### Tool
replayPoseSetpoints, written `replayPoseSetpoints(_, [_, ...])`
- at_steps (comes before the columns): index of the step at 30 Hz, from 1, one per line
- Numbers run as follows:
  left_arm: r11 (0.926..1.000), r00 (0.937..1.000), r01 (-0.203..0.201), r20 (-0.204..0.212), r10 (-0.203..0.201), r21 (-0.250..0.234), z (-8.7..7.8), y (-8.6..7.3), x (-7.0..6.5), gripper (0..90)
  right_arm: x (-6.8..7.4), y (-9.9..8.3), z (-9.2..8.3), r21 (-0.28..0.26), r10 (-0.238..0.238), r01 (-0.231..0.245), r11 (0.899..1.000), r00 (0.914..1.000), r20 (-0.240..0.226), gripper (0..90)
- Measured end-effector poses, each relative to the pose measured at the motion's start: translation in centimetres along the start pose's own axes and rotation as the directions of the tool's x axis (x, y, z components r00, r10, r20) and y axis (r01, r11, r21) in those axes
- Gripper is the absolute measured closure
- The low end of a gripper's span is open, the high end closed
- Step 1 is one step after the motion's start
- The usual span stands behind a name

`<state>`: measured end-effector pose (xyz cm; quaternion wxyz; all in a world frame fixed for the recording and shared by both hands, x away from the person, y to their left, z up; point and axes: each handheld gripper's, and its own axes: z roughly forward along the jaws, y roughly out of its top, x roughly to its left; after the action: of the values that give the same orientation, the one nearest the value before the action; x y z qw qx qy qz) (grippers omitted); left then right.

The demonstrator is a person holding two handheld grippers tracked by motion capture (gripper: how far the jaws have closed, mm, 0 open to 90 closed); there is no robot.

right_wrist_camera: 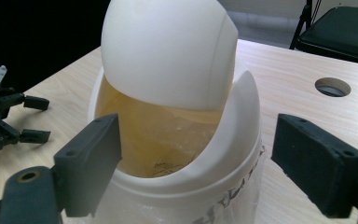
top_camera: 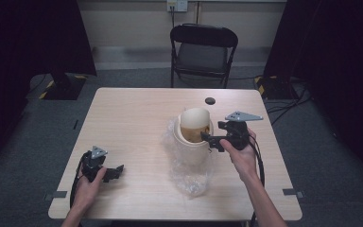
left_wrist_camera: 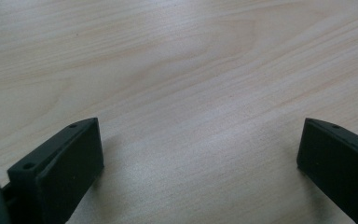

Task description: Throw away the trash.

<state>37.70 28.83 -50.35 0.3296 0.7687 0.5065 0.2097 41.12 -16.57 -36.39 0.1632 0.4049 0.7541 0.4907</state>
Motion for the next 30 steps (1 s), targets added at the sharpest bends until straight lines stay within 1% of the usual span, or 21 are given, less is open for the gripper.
replayPoseSetpoints(1, [1.0000, 1.0000, -0.001, -0.001, 0.001, 0.000, 0.0, 0.0, 0.0, 0.0, -0.1, -0.1, -0.1, -0.008, 0.001, -0.001, 1.000, 1.0000, -0.001, 14.4])
replayPoseSetpoints(6, [1.0000, 1.0000, 0.001, 0.000, -0.001, 0.000, 0.0, 0.0, 0.0, 0.0, -0.2, -0.4, -0.1, -0.009, -0.006, 0.006, 1.000, 1.0000, -0.005, 14.4])
replayPoseSetpoints(7, [1.0000, 1.0000, -0.006, 0.000, 0.006, 0.004, 0.0, 0.0, 0.0, 0.0, -0.3, -0.5, -0.3, -0.014, -0.004, 0.004, 1.000, 1.0000, -0.006, 14.3])
replayPoseSetpoints(10, [1.0000, 1.0000, -0.006, 0.000, 0.006, 0.004, -0.1, 0.0, 0.0, 0.4, -0.5, -0.5, -0.5, -0.022, -0.003, 0.003, 1.000, 1.0000, -0.003, 14.1])
replayPoseSetpoints(13, [0.9999, 0.9999, -0.010, 0.000, 0.010, 0.006, -0.1, 0.0, 0.0, 0.5, -1.0, -0.6, -1.3, -0.031, 0.013, -0.013, 0.999, 0.9999, 0.002, 13.9])
replayPoseSetpoints(14, [0.9999, 0.9999, -0.010, 0.000, 0.010, 0.006, -0.1, 0.0, 0.0, 0.5, -1.0, -0.6, -1.3, -0.031, 0.013, -0.013, 0.999, 0.9999, 0.002, 13.9])
replayPoseSetpoints(15, [1.0000, 1.0000, -0.008, 0.000, 0.008, 0.005, -0.1, 0.0, 0.0, 0.5, -1.4, -0.9, -1.7, -0.031, 0.017, -0.016, 0.999, 0.9998, 0.006, 13.8])
replayPoseSetpoints(18, [1.0000, 1.0000, -0.007, -0.001, 0.007, 0.005, -0.1, 0.0, 0.0, 0.6, -1.8, -1.1, -2.0, -0.031, 0.027, -0.027, 0.999, 0.9996, 0.006, 13.8])
replayPoseSetpoints(21, [1.0000, 1.0000, -0.007, -0.001, 0.007, 0.005, -0.1, 0.0, 0.0, 0.7, -2.3, -1.5, -2.6, -0.032, 0.030, -0.029, 0.999, 0.9993, 0.024, 13.9])
replayPoseSetpoints(22, [1.0000, 1.0000, 0.000, -0.001, 0.000, 0.001, -0.1, -0.1, -0.1, 0.7, -2.3, -1.5, -2.6, -0.032, 0.030, -0.029, 0.999, 0.9993, 0.024, 13.9])
replayPoseSetpoints(24, [1.0000, 1.0000, -0.001, -0.001, 0.001, 0.001, -0.1, -0.1, -0.1, 1.0, -2.5, -1.7, -2.8, -0.035, 0.023, -0.021, 0.999, 0.9991, 0.035, 13.9])
replayPoseSetpoints(25, [1.0000, 1.0000, 0.000, -0.001, 0.000, 0.001, -0.1, -0.1, -0.1, 1.1, -2.8, -2.1, -3.1, -0.032, 0.030, -0.029, 0.999, 0.9984, 0.047, 13.9])
replayPoseSetpoints(26, [1.0000, 1.0000, 0.000, -0.001, 0.000, 0.001, -0.1, -0.1, -0.1, 1.1, -2.8, -2.1, -3.1, -0.032, 0.030, -0.029, 0.999, 0.9984, 0.047, 13.9])
replayPoseSetpoints(27, [1.0000, 1.0000, 0.000, -0.001, 0.000, 0.001, -0.1, -0.1, -0.1, 1.1, -3.1, -2.6, -3.4, -0.024, 0.042, -0.040, 0.999, 0.9972, 0.062, 13.9])
replayPoseSetpoints(28, [1.0000, 1.0000, 0.000, -0.001, 0.000, 0.001, -0.1, -0.1, -0.1, 1.1, -3.1, -2.6, -3.4, -0.024, 0.042, -0.040, 0.999, 0.9972, 0.062, 13.9])
replayPoseSetpoints(29, [1.0000, 1.0000, 0.000, -0.001, 0.000, 0.001, -0.1, -0.1, -0.1, 1.1, -3.3, -2.7, -3.4, -0.018, 0.045, -0.044, 0.999, 0.9963, 0.074, 14.1])
replayPoseSetpoints(30, [1.0000, 1.0000, 0.000, -0.001, 0.000, 0.001, -0.1, -0.1, -0.1, 1.1, -3.4, -2.9, -3.5, -0.001, 0.050, -0.050, 0.999, 0.9951, 0.086, 14.2])
